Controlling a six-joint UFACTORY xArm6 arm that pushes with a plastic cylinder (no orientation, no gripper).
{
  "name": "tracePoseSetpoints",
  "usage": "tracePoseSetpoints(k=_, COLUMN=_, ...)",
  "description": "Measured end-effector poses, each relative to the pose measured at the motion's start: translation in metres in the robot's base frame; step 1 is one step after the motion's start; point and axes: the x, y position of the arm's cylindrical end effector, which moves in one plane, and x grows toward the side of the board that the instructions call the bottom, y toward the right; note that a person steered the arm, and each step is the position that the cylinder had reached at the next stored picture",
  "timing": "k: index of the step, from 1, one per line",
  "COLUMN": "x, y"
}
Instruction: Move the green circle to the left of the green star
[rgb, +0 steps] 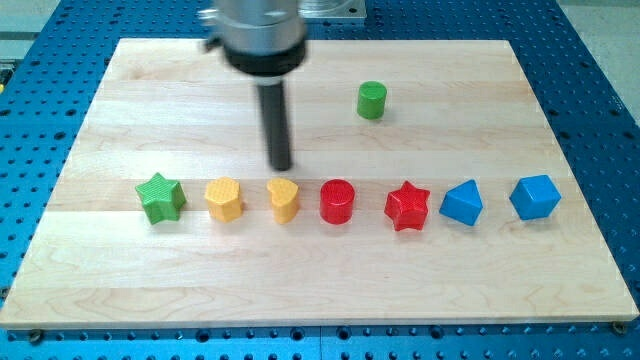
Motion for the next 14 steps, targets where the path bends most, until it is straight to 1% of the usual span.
tracePoseSetpoints(k=1, x=-0.033, y=0.091)
tracePoseSetpoints(k=2, x=-0.064, y=0.152)
tracePoseSetpoints(k=3, x=-0.085, y=0.134)
tracePoseSetpoints(k=5, x=-0.086, y=-0.062)
tracePoseSetpoints(k=6, x=-0.090, y=-0.119)
tracePoseSetpoints(k=7, x=-0.123, y=-0.093)
tracePoseSetpoints(k=8, x=-0.153, y=-0.116)
tracePoseSetpoints(k=9, x=-0.124, y=-0.173)
tracePoseSetpoints(k=10, x=-0.038, y=-0.196)
tracePoseSetpoints(k=11, x=-0.037, y=-0.173)
tracePoseSetpoints(k=12, x=-0.046, y=-0.177)
tracePoseSetpoints(k=13, x=-0.049, y=-0.224)
tracePoseSetpoints(k=14, x=-0.076, y=-0.200)
